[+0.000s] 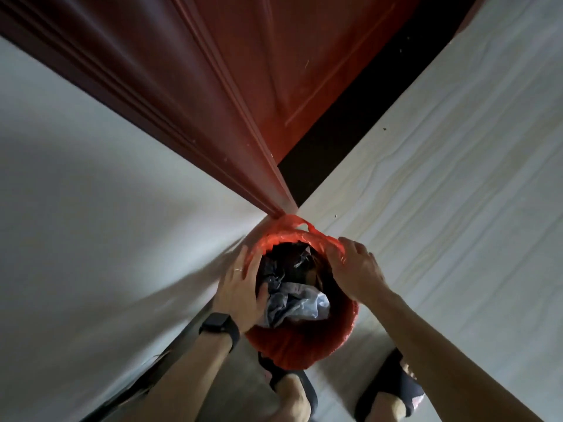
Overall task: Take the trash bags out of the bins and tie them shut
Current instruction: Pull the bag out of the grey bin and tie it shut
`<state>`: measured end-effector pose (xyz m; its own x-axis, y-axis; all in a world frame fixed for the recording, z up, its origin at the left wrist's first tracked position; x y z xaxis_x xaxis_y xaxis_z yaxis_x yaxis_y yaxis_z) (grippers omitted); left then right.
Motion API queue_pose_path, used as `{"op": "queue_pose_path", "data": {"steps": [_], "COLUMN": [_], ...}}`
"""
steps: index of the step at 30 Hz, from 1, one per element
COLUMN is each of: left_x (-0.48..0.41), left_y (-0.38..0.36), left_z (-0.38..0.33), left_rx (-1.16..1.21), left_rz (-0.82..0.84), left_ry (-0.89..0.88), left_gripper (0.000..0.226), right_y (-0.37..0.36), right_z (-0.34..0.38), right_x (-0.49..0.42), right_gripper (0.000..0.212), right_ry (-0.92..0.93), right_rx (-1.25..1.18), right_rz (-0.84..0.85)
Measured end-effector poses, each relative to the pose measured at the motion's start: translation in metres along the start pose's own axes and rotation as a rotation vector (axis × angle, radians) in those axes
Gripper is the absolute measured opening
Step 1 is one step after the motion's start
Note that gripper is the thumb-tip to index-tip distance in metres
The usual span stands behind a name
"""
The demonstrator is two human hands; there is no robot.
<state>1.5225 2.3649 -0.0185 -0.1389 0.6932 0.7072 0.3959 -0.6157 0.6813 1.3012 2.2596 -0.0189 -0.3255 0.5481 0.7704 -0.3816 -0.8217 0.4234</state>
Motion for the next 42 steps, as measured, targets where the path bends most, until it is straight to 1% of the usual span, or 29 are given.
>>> {"op": "queue_pose_path", "data": {"steps": [2,4,5,6,7,8,9,10,12,14,15,18,20,21,22,25,27,28,29,31,34,36,37,38,40,42], "left_x": [-0.02,-0.035,-0.039,-0.045,-0.048,-0.05,-0.052,-0.052,-0.049,-0.047,-0.045,-0.046,-0.049,-0.048,-0.048,-0.045,-0.045,-0.04,-0.044,-0.035,-0.018,-0.002,0.007,0.012,0.026,0.029], "left_y": [-0.008,-0.018,-0.015,-0.019,-0.02,-0.02,-0.021,-0.021,-0.023,-0.025,-0.028,-0.026,-0.027,-0.028,-0.029,-0.029,-0.027,-0.026,-0.026,-0.027,-0.033,-0.037,-0.044,-0.051,-0.082,-0.119], "left_z": [0.003,0.006,0.005,0.012,0.015,0.016,0.018,0.02,0.018,0.012,0.01,0.006,0.01,0.013,0.014,0.016,0.014,0.013,0.017,0.033,0.047,0.055,0.064,0.07,0.083,0.096], "left_rx": [0.011,0.022,0.025,0.021,-0.004,-0.035,-0.059,-0.078,-0.123,-0.157,-0.184,-0.236,-0.198,-0.193,-0.191,-0.167,-0.127,-0.113,-0.094,-0.039,0.087,0.194,0.306,0.444,0.758,1.003], "left_rz": [-0.062,-0.119,-0.154,-0.208,-0.257,-0.304,-0.334,-0.373,-0.421,-0.427,-0.44,-0.484,-0.471,-0.465,-0.466,-0.465,-0.459,-0.466,-0.43,-0.357,-0.24,-0.247,-0.256,-0.256,-0.199,-0.129], "left_ry": [-0.048,-0.101,-0.118,-0.13,-0.136,-0.144,-0.147,-0.16,-0.183,-0.194,-0.205,-0.207,-0.189,-0.182,-0.168,-0.142,-0.176,-0.198,-0.188,-0.154,-0.143,-0.159,-0.153,-0.159,-0.148,-0.109], "left_gripper": [0.072,0.067,0.065,0.063,0.063,0.063,0.063,0.063,0.065,0.067,0.068,0.069,0.069,0.069,0.069,0.069,0.068,0.067,0.066,0.066,0.074,0.07,0.072,0.079,0.092,0.105], "right_y": [-0.008,-0.019,-0.018,-0.025,-0.026,-0.028,-0.031,-0.035,-0.04,-0.045,-0.047,-0.039,-0.035,-0.032,-0.027,-0.001,0.003,0.001,0.0,-0.011,-0.027,-0.044,-0.055,-0.064,-0.096,-0.124], "right_z": [-0.009,-0.015,-0.014,-0.014,-0.013,-0.014,-0.014,-0.013,-0.01,-0.002,0.008,0.04,0.059,0.066,0.074,0.095,0.103,0.104,0.102,0.098,0.084,0.075,0.068,0.062,0.046,0.036], "right_x": [-0.028,-0.057,-0.065,-0.079,-0.088,-0.095,-0.103,-0.114,-0.129,-0.14,-0.141,-0.141,-0.133,-0.128,-0.123,-0.099,-0.075,-0.056,-0.045,-0.002,0.025,0.035,0.041,0.045,0.058,0.069], "right_gripper": [0.055,0.053,0.049,0.043,0.039,0.04,0.045,0.053,0.065,0.073,0.072,0.056,0.042,0.034,0.027,0.019,0.019,0.013,0.008,0.014,0.016,0.02,0.022,0.025,0.03,0.028], "right_ry": [-0.027,-0.017,-0.013,0.01,0.011,-0.002,-0.01,0.008,0.04,0.055,0.071,0.158,0.197,0.228,0.268,0.38,0.408,0.435,0.447,0.449,0.387,0.354,0.335,0.303,0.27,0.299], "right_rx": [-0.087,-0.109,-0.167,-0.288,-0.462,-0.613,-0.713,-0.745,-0.701,-0.64,-0.592,-0.413,-0.272,-0.21,-0.146,0.1,0.246,0.275,0.253,0.202,0.273,0.299,0.314,0.359,0.455,0.481], "right_rz": [0.022,0.095,0.136,0.17,0.204,0.251,0.306,0.364,0.439,0.535,0.553,0.579,0.539,0.484,0.402,0.025,-0.139,-0.181,-0.198,-0.249,-0.317,-0.325,-0.321,-0.318,-0.298,-0.33]}}
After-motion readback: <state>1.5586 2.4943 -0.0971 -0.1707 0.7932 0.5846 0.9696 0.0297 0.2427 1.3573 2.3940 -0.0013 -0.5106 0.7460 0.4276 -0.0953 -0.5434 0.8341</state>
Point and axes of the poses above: each hand's wrist, its own x-axis away from the middle knuckle, its own y-axis out of the back of the hand, z = x × y, the point moved 9 cm from there along -x, towards the middle knuckle, and after that the axes turned 12 degrees about z, right-handed, at the moved point
